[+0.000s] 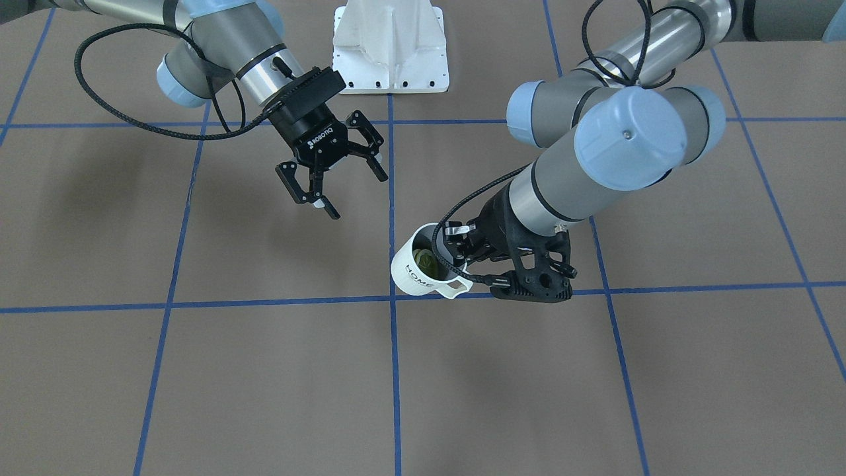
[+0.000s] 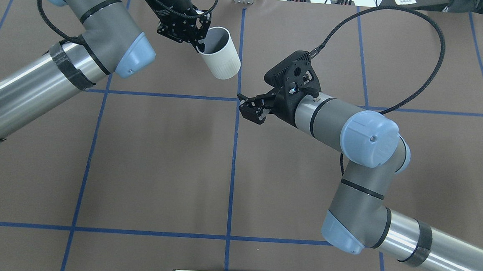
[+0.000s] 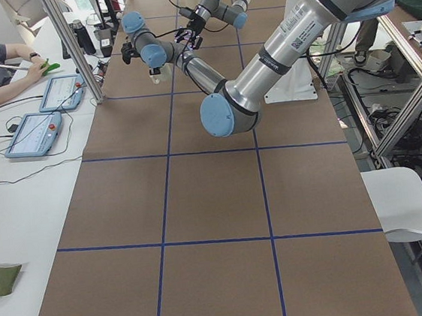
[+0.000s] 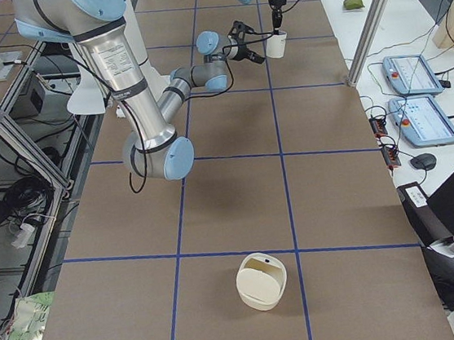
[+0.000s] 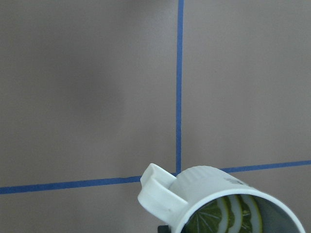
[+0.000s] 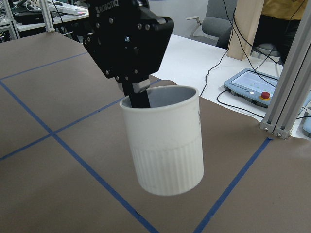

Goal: Left arm hands cup to right arm to dump lemon

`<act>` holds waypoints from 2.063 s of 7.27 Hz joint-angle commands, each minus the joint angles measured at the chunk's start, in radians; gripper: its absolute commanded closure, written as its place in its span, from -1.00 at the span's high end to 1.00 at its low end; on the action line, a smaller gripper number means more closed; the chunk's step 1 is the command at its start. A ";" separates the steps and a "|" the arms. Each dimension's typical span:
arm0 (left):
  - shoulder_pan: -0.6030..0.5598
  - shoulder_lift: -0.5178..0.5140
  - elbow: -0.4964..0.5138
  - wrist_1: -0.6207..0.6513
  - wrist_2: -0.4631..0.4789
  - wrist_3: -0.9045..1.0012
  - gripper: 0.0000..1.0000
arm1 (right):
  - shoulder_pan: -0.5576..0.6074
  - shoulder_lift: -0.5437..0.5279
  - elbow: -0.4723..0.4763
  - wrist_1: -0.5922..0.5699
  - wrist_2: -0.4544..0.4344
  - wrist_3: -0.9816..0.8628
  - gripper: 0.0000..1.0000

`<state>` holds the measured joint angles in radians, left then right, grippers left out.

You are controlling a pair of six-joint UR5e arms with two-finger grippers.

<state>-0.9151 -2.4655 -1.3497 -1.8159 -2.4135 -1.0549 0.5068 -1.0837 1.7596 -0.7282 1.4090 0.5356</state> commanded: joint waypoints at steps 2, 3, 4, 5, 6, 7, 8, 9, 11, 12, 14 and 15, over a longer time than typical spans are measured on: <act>0.033 -0.026 -0.006 0.000 -0.006 -0.069 -1.00 | -0.002 0.001 -0.025 0.001 -0.051 -0.022 0.97; 0.039 -0.045 -0.009 0.006 -0.042 -0.088 -1.00 | -0.002 0.002 -0.025 0.001 -0.053 -0.022 0.97; 0.041 -0.053 -0.008 0.004 -0.048 -0.106 -1.00 | -0.002 0.004 -0.025 0.003 -0.051 -0.020 0.97; 0.048 -0.053 -0.008 0.004 -0.050 -0.108 -1.00 | -0.002 0.004 -0.025 0.003 -0.051 -0.020 0.97; 0.054 -0.055 -0.008 0.001 -0.050 -0.109 -1.00 | -0.002 0.004 -0.025 0.004 -0.051 -0.020 0.97; 0.056 -0.055 -0.012 0.003 -0.050 -0.109 -1.00 | -0.002 0.005 -0.025 0.004 -0.053 -0.020 0.97; 0.056 -0.052 -0.032 0.006 -0.050 -0.109 -1.00 | -0.002 0.004 -0.025 0.004 -0.053 -0.020 0.97; 0.058 -0.053 -0.037 0.007 -0.050 -0.111 -1.00 | -0.002 0.005 -0.025 0.003 -0.053 -0.019 0.97; 0.067 -0.052 -0.045 0.009 -0.050 -0.111 -1.00 | -0.002 0.005 -0.026 0.004 -0.053 -0.019 0.98; 0.068 -0.052 -0.049 0.009 -0.050 -0.111 -1.00 | -0.002 0.005 -0.026 0.004 -0.056 -0.019 0.97; 0.076 -0.052 -0.052 0.007 -0.050 -0.120 -1.00 | -0.002 0.005 -0.026 0.004 -0.058 -0.019 0.97; 0.082 -0.053 -0.058 0.001 -0.050 -0.154 -1.00 | -0.002 0.007 -0.028 0.004 -0.058 -0.019 0.97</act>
<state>-0.8395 -2.5175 -1.4025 -1.8094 -2.4635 -1.1803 0.5046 -1.0779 1.7330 -0.7240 1.3518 0.5169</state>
